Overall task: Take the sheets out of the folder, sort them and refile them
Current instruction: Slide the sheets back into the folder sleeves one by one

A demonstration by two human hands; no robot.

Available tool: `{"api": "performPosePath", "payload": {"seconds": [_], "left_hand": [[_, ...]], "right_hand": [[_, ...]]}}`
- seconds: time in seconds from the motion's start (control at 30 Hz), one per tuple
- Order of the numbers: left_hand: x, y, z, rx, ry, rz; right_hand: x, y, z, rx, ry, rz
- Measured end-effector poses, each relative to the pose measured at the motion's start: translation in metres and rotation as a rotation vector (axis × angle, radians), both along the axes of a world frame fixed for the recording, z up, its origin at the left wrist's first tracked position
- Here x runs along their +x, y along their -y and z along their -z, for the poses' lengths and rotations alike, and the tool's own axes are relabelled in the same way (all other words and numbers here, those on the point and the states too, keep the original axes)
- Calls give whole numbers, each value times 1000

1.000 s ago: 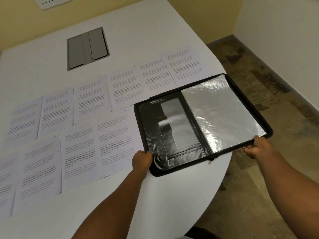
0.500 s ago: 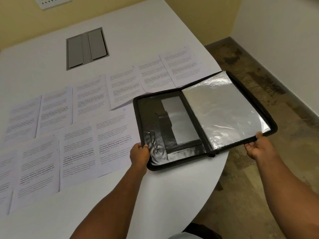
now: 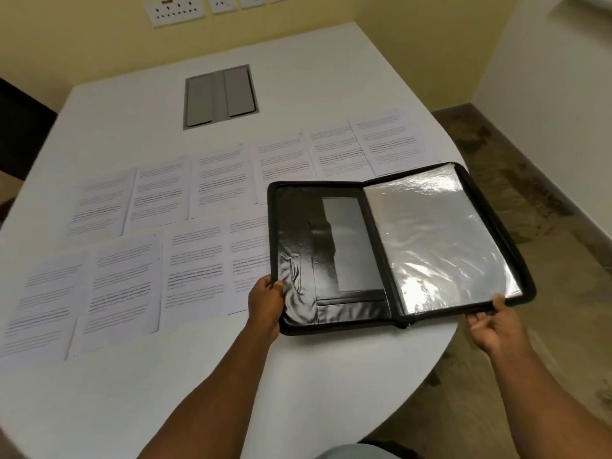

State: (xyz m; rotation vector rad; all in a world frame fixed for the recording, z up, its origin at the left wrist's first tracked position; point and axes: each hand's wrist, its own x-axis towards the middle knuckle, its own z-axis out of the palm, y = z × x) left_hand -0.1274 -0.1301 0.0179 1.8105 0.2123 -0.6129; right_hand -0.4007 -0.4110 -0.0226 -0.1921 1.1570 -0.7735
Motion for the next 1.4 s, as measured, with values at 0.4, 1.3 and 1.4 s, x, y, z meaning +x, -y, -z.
{"api": "performPosePath", "payload": {"seconds": [0.4, 1.3, 1.4], "left_hand": [[59, -217, 13, 34, 8, -185], [80, -315, 62, 676, 272, 102], [83, -309, 65, 821, 277, 99]], "right_hand": [[66, -152, -14, -8, 174, -431], [122, -187, 20, -1089, -1339, -1635], [120, -189, 25, -1181, -1409, -1674]]}}
